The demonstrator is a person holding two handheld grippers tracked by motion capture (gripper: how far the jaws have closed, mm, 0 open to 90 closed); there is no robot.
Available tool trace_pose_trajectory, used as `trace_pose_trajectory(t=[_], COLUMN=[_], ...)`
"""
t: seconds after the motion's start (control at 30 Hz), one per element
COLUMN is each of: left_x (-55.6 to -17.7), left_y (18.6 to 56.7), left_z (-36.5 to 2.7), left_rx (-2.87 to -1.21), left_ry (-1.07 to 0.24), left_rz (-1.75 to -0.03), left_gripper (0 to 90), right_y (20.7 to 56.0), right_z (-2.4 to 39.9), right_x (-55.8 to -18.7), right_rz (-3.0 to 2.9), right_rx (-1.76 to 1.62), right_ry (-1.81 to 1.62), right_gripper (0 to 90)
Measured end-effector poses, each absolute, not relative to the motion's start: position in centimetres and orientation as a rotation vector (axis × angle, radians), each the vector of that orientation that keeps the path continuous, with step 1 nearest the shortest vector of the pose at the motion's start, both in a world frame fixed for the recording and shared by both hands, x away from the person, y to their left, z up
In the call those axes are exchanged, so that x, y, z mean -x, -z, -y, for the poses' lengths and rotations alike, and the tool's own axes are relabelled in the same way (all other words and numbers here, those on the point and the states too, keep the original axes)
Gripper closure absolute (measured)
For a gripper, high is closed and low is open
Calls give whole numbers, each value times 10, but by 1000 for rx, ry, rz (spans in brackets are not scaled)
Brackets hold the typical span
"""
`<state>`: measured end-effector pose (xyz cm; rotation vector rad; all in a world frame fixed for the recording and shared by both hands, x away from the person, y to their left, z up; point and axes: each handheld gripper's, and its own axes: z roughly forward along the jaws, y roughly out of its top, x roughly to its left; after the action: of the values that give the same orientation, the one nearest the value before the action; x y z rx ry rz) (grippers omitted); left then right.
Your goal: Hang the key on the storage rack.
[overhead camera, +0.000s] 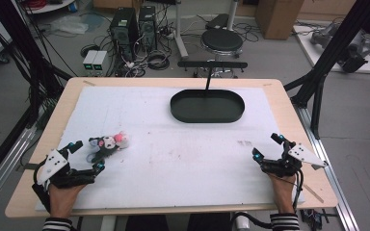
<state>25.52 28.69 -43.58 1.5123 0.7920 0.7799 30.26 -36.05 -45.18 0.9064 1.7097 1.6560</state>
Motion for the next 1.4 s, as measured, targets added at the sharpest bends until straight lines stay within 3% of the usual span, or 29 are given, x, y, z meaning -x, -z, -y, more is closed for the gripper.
trace_pose_trajectory(t=[0.3,0.7,1.07,1.4], left_x=[-270,-301,-329,-358], left_y=[407,370,361,366], left_z=[-291,-292,-288,-279], left_rx=[-1598,-1867,-2072,-2220], left_ry=[-670,-567,-536,-403], left_rz=[-713,-669,-661,-667], left_gripper=[17,17,17,17], right_y=[452,452,452,452], right_z=[360,360,360,360], right_x=[-303,-303,-303,-303], right_rz=[-1712,-1711,-1707,-1703], right_rx=[-899,-899,-900,-907], right_ry=[-1651,-1647,-1642,-1643], right_gripper=[5,5,5,5])
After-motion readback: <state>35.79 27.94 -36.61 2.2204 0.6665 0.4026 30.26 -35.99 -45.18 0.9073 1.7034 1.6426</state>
